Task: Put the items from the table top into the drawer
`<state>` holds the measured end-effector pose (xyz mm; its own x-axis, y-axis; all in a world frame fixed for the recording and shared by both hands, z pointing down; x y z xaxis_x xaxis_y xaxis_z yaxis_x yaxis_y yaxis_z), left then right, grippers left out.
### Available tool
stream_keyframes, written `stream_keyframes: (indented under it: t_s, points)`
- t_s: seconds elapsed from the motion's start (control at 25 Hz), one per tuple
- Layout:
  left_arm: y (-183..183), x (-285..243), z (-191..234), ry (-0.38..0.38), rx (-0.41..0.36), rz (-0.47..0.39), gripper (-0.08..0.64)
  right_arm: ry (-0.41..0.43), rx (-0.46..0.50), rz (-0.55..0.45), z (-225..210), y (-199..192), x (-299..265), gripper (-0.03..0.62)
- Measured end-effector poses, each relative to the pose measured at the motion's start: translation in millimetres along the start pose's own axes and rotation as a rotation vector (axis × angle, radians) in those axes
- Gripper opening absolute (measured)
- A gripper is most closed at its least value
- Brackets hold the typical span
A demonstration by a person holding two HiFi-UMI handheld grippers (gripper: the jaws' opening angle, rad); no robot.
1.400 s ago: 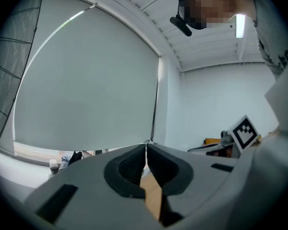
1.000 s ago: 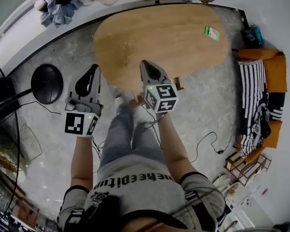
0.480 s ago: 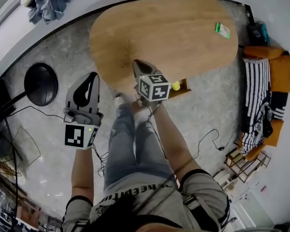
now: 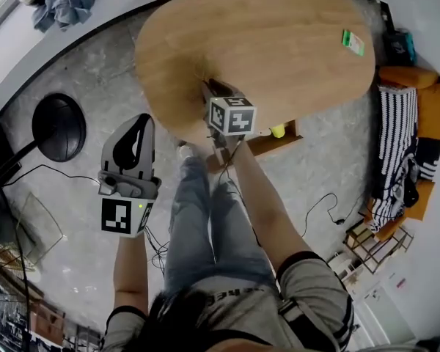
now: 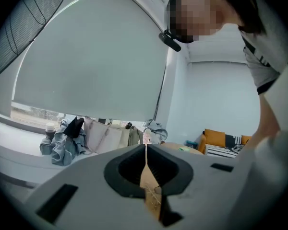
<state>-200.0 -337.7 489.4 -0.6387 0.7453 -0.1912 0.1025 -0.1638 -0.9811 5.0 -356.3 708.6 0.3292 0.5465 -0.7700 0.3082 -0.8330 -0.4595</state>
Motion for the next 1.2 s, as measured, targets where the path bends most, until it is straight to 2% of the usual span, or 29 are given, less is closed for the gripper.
stream_keyframes:
  t_s: [0.16,0.4,0.56,0.76,0.96,1.2]
  points:
    - [-13,-2,3,-0.001,0.001,0.013,0.012,-0.039,-0.021,0.024,-8,-5,-17,0.087]
    - [-24,-2,5,-0.001,0.013,0.023,0.012,-0.039,-0.029,0.032,-12,-10,-32,0.092]
    - [-26,1,4,-0.001,0.018,0.027,0.012,-0.038,-0.036,0.049,-6,-7,-30,0.055]
    - [-25,1,1,0.003,0.015,0.025,0.012,0.011,-0.078,0.006,-4,-3,-22,0.014]
    - [-22,3,-4,0.013,0.016,0.019,0.012,0.073,-0.054,-0.032,3,-4,-2,0.011]
    - [-15,4,-23,0.005,0.004,0.006,0.012,0.138,-0.105,-0.108,-1,-10,39,0.011]
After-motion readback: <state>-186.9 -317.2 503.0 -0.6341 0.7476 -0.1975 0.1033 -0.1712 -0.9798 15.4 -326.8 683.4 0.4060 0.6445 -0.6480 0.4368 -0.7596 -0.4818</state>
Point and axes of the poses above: the fingertips, and each gripper's own axes: x backward along the fingers, z to its left, y out of its top, the point moved 7 cm from there along x, backward along the fingers, and after that the axes turned 10 degrees about -x, right-handed, at the moved point
